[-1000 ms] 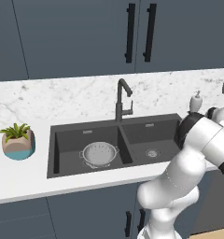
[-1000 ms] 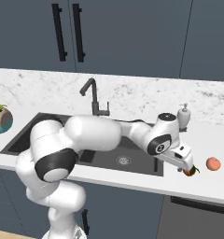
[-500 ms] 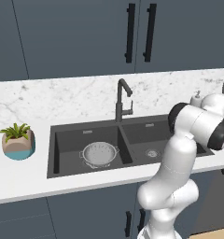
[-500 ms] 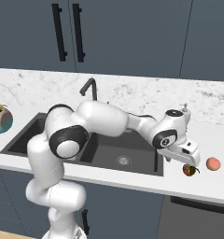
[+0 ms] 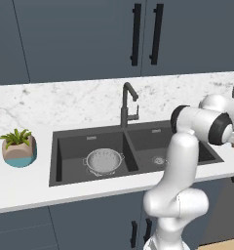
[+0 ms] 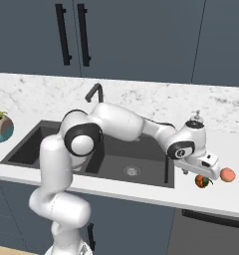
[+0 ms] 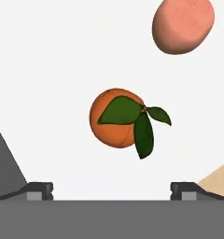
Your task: Put the colander in the sink, put the orange, peach in the colander, and turn on the sink faucet and pour water over the colander.
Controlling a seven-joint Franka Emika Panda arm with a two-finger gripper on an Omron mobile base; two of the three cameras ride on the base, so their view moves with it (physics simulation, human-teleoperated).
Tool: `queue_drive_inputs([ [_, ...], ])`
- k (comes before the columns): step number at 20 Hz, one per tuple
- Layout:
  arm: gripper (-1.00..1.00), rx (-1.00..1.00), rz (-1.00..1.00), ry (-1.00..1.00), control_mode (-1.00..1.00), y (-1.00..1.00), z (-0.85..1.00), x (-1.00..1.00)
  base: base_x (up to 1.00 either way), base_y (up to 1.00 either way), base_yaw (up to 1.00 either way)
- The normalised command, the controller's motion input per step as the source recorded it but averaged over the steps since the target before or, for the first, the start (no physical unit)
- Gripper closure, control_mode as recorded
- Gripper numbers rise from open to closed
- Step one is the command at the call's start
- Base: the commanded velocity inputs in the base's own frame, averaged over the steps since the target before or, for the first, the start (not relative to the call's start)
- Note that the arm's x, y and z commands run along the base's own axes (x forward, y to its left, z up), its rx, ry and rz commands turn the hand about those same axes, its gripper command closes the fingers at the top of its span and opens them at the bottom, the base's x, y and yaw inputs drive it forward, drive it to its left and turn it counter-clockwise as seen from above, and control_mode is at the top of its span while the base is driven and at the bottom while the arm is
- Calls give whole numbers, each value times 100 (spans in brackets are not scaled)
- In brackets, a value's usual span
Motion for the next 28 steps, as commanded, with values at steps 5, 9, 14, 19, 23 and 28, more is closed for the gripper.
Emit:
queue_drive_inputs([
  [5, -100, 0, 2, 0, -100, -2, -18, 30, 0, 0, 0],
  [9, -100, 0, 2, 0, -100, -3, -26, 22, 0, 0, 0],
  [14, -100, 0, 3, 0, -100, -13, -26, 11, 0, 0, 0],
  [19, -100, 0, 4, 0, -100, -16, -17, 4, 0, 0, 0],
  [23, -100, 0, 2, 0, -100, -8, -13, 0, 0, 0, 0],
  [28, -100, 0, 1, 0, -100, 0, -27, 0, 0, 0, 0],
])
